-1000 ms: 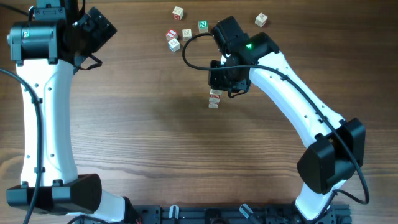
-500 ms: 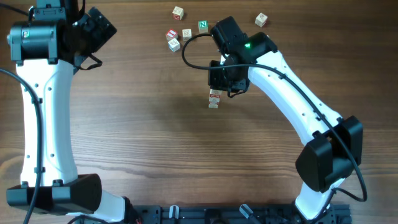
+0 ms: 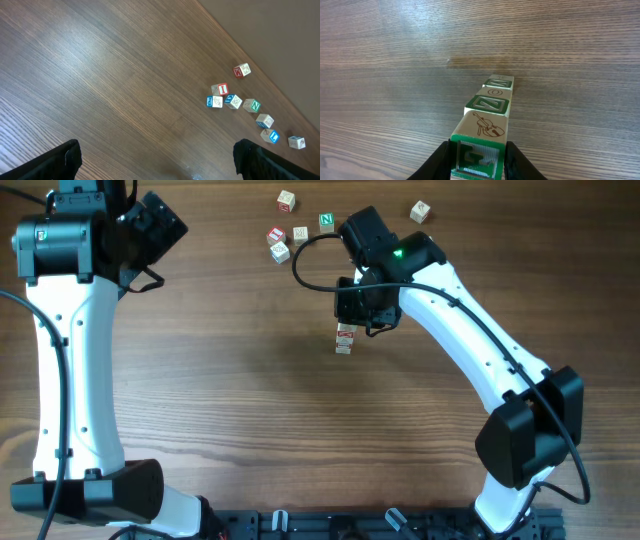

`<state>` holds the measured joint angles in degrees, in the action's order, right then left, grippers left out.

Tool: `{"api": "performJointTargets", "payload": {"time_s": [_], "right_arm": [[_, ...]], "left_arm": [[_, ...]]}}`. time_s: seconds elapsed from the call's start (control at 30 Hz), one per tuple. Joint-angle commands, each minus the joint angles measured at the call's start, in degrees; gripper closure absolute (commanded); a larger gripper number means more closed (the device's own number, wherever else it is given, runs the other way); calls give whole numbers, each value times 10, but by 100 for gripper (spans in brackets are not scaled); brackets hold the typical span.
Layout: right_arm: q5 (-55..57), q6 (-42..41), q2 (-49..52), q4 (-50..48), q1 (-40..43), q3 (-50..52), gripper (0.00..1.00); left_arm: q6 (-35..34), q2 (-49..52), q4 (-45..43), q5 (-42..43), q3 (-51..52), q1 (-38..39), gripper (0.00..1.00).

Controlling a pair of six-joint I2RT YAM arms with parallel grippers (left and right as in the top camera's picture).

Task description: Form a tower

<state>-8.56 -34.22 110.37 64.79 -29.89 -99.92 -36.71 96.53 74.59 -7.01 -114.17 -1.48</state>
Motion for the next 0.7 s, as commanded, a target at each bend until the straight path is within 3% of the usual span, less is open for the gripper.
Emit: {"api": "performJointTargets", "payload": {"time_s": [0.0, 0.67], "right_arm": [[-6, 12, 16, -2, 1, -9, 80], [-17, 12, -3, 7, 1, -10, 82]], "left_arm": [[5, -1, -2, -5, 0, -3, 0], [5, -1, -2, -5, 0, -3, 0]]}}
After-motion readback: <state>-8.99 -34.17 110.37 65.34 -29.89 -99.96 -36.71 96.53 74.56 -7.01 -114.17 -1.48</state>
